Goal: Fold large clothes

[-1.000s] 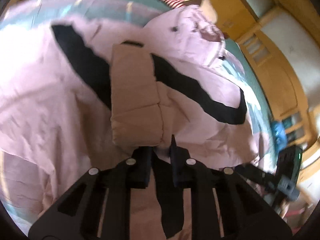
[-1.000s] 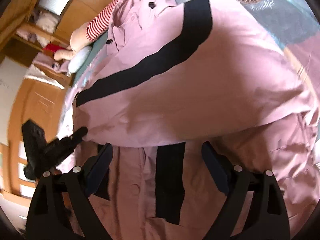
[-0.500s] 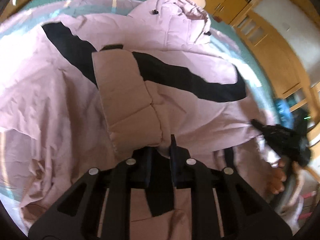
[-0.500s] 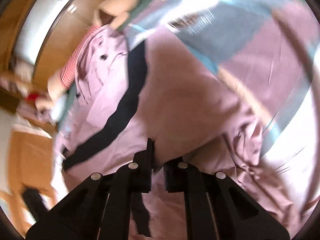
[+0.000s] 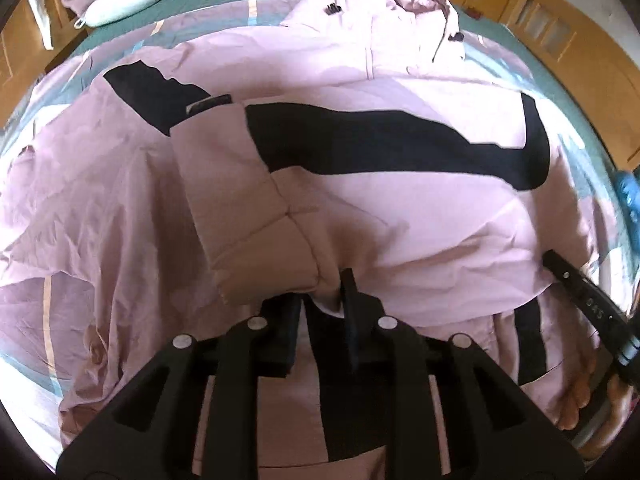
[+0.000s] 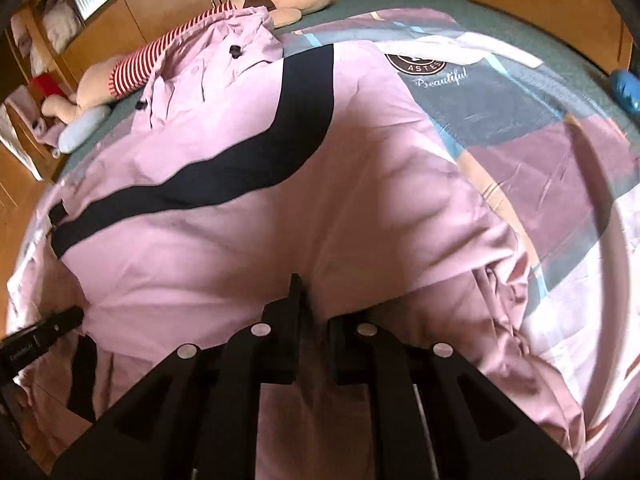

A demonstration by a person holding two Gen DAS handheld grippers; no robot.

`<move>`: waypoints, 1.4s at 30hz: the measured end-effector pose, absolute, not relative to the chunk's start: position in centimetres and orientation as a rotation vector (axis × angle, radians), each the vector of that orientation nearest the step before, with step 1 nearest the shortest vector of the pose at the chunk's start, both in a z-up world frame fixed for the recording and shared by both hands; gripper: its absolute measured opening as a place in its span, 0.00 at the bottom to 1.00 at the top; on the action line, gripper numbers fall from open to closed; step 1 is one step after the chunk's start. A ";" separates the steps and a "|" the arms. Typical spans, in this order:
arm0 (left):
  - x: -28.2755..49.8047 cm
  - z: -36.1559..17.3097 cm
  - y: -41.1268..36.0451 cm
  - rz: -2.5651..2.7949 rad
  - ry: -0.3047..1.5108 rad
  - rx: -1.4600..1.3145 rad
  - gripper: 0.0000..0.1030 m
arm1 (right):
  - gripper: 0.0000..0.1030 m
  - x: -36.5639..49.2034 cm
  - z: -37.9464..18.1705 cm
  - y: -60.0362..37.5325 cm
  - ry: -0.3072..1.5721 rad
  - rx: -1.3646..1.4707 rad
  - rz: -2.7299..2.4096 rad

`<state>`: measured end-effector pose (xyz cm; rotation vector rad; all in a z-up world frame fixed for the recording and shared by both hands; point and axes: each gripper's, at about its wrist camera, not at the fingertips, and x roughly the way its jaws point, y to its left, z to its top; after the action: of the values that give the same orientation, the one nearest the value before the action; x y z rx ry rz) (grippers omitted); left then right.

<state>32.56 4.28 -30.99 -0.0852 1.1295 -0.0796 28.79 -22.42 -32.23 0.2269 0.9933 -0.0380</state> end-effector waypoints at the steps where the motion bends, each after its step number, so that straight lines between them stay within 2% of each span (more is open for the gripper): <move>1: 32.4 -31.0 4.2 -0.078 1.131 -0.077 0.19 | 0.10 28.6 -32.2 -22.3 1.006 0.224 -0.048; 7: 31.2 -29.7 3.6 -0.107 1.135 -0.014 0.16 | 0.09 27.6 -31.4 -21.5 1.088 0.247 -0.115; 13: 30.4 -29.4 5.6 -0.141 1.155 -0.101 0.16 | 0.10 26.0 -30.5 -21.1 1.116 0.288 -0.162; 15: 30.1 -29.8 5.5 -0.137 1.164 -0.093 0.16 | 0.15 25.7 -30.1 -20.7 1.115 0.287 -0.180; 16: 29.9 -29.9 5.5 -0.139 1.166 -0.089 0.16 | 0.24 25.5 -29.8 -20.4 1.116 0.287 -0.188; 17: 29.8 -29.9 5.5 -0.141 1.165 -0.088 0.16 | 0.37 25.5 -29.5 -20.1 1.114 0.276 -0.207; 19: 29.7 -29.7 5.8 -0.150 1.171 -0.099 0.16 | 0.47 25.1 -28.0 -19.3 1.043 0.177 -0.351; 24: 29.4 -28.9 6.3 -0.157 1.167 -0.132 0.16 | 0.55 26.3 -25.1 -16.4 0.865 -0.008 -0.446; 27: 28.9 -28.2 5.9 -0.152 1.166 -0.110 0.17 | 0.55 28.8 -26.6 -14.0 0.926 -0.152 -0.381; 31: 28.1 -26.8 5.4 -0.160 1.122 -0.071 0.18 | 0.55 31.1 -31.7 -12.9 1.139 -0.185 -0.350; 37: 28.1 -26.4 5.4 -0.149 1.122 -0.077 0.21 | 0.56 31.2 -32.0 -13.3 1.138 -0.170 -0.353; 39: 28.2 -26.4 5.3 -0.137 1.126 -0.072 0.21 | 0.61 31.2 -32.0 -13.4 1.152 -0.171 -0.343; 41: 28.3 -26.3 5.1 -0.128 1.129 -0.058 0.23 | 0.73 30.8 -32.0 -14.1 1.156 -0.150 -0.347; 42: 28.4 -26.3 4.9 -0.123 1.129 -0.048 0.24 | 0.76 30.5 -32.4 -14.3 1.158 -0.116 -0.348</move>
<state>28.39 4.93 -26.25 -0.0485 1.1291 -0.1229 30.50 -14.30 -32.42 -0.1165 1.1576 -0.3480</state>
